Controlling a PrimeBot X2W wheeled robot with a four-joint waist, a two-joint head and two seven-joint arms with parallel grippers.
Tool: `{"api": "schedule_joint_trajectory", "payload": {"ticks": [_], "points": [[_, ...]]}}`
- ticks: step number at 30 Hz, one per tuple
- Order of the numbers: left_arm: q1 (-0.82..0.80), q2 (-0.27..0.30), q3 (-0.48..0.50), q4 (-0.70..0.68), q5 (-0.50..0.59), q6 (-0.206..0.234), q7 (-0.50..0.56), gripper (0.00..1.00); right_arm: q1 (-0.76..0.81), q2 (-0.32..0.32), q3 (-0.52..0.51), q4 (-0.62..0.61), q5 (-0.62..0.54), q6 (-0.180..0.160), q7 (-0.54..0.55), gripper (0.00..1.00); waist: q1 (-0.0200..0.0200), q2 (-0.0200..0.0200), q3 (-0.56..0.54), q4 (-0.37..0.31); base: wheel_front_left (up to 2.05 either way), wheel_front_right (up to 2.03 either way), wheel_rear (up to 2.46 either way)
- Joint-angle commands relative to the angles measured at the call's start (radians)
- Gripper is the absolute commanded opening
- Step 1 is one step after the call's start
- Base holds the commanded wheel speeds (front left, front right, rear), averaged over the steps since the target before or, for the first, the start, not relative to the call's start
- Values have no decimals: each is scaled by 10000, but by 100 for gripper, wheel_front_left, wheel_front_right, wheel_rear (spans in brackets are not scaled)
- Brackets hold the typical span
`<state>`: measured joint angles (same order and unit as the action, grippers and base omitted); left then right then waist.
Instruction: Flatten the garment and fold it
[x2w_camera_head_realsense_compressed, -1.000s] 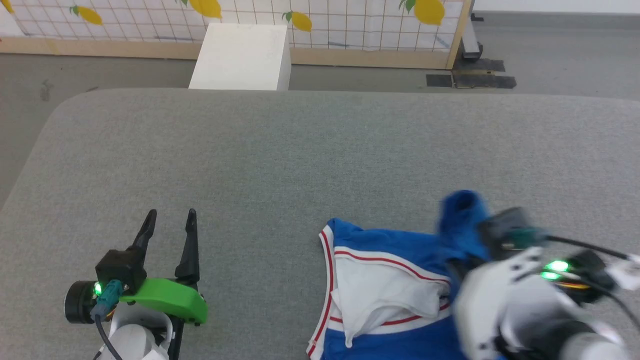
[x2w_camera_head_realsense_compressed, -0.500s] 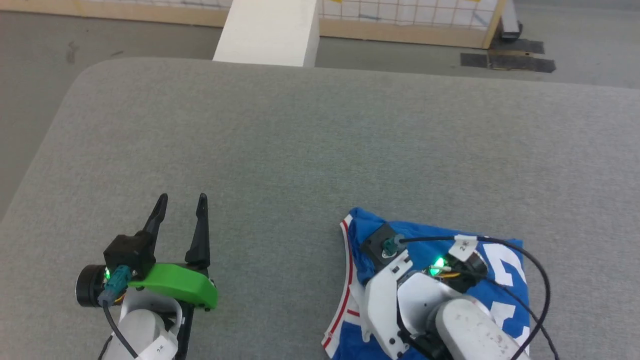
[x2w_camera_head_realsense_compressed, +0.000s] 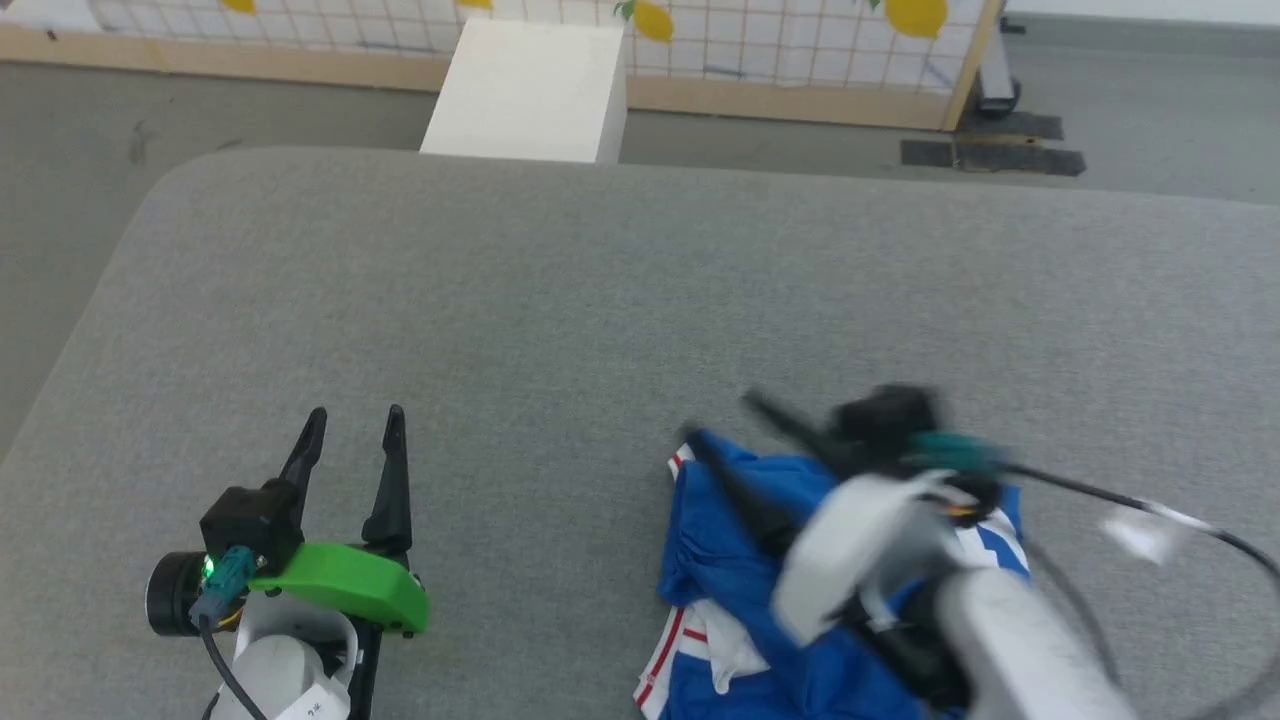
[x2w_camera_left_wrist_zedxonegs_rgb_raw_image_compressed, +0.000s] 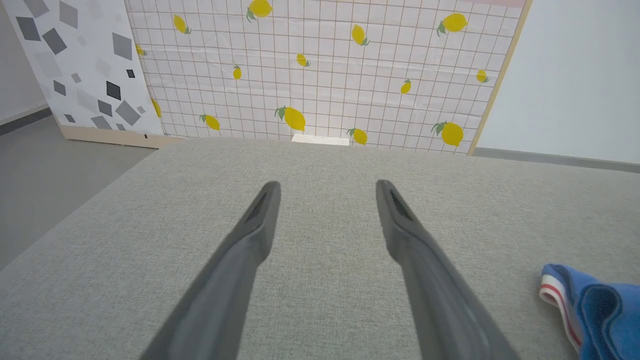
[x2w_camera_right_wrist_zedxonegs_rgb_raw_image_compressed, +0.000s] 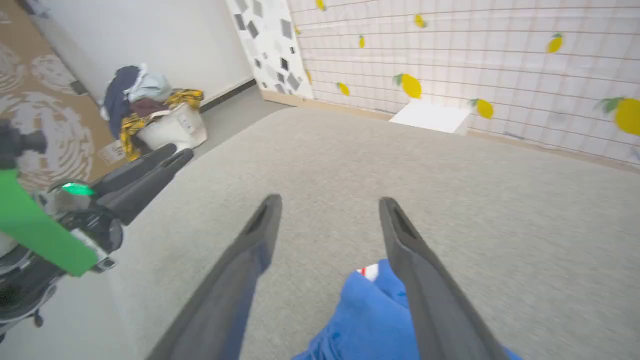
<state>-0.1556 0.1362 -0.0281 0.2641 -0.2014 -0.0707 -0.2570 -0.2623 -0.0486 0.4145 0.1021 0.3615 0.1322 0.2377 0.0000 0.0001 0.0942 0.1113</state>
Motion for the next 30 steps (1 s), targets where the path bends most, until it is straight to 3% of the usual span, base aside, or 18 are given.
{"api": "schedule_joint_trajectory", "payload": {"ticks": [1,3,4,7,13,18,23,30], "points": [[136,-16,53,-23,134,-66,-47,100,368,-18,-555,-447,-33,-15,-466,100,0,-1,-232,-229,0,0,0],[204,-15,84,-42,156,-75,-47,100,852,-18,-1555,-1153,-99,-15,-1095,100,0,-1,-313,-329,0,0,0],[249,-15,112,-59,167,-89,-47,100,1392,-17,-2545,-1707,-90,-15,-1500,100,0,-1,-351,-406,0,0,0],[279,-30,162,-117,186,-91,-47,100,2117,-17,-3991,-2220,-223,-15,-1885,100,0,-1,-342,-516,0,0,0],[288,-73,254,-255,223,-86,-47,100,2870,-17,-5556,-1436,-217,-15,-1522,100,0,-1,-250,-640,0,0,0],[267,-112,281,-290,260,-102,-47,100,3014,-17,-5599,-72,547,-15,-420,100,0,-1,-206,-672,0,0,0],[246,-143,262,-243,305,-134,-47,100,2923,-17,-5060,1170,2129,-15,550,100,0,-1,-212,-649,0,0,0],[294,-187,348,-263,304,-153,-47,100,2507,-17,-4685,2347,2484,-15,1506,100,0,-1,-206,-653,0,0,0]]}}
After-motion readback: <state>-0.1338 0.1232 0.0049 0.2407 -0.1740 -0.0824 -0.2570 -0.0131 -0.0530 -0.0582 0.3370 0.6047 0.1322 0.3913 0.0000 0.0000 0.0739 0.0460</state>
